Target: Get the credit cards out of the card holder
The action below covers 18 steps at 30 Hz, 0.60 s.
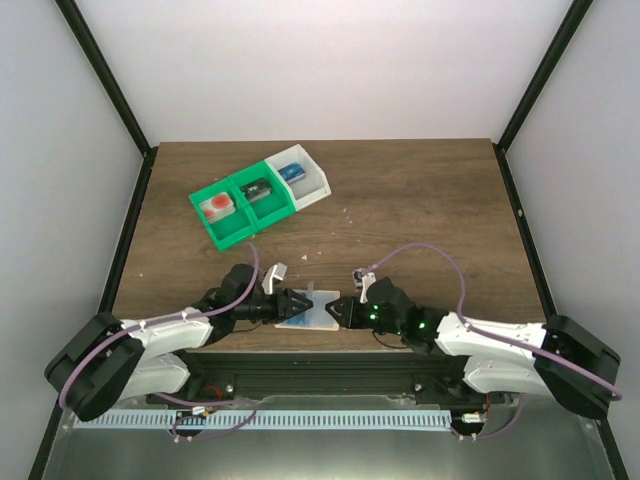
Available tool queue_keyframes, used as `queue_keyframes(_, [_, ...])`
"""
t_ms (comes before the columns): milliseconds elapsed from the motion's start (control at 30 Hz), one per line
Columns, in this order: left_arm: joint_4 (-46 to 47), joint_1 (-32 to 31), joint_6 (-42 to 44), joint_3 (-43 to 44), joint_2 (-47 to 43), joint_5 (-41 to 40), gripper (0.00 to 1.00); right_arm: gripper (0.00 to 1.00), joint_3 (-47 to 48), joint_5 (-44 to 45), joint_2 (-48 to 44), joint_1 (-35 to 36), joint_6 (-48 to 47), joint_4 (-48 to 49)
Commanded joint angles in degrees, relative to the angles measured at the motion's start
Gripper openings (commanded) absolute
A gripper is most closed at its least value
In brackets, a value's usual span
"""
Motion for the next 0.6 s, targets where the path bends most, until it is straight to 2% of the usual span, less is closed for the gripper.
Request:
queue_keyframes(0, [9.35, -1.38, -2.67, -2.05, 1.92, 1.56, 0.42, 0.32, -0.87, 2.84, -4.33, -0.21, 1.43, -0.22])
queue_keyframes(100, [12.15, -1.50, -3.48, -2.25, 4.37, 3.17, 0.41, 0.32, -0.48, 2.95, -5.84, -0.26, 1.25, -1.35])
queue_keyframes(267, [8.61, -1.51, -3.18, -3.12, 1.90, -0.70, 0.42, 0.32, 0.56, 1.74, -6.74, -0.24, 1.52, -2.78])
queue_keyframes(433, [2.51, -1.49, -0.83, -2.60, -1.93, -4.49, 0.49, 0.32, 0.87, 1.63, -5.71, -0.19, 1.30, -2.34])
queue_keyframes(567, [1.65, -1.47, -0.38, -3.03, -2.30, -5.77, 0.52, 0.32, 1.85, 1.15, -2.14, -0.23, 0.92, -2.14])
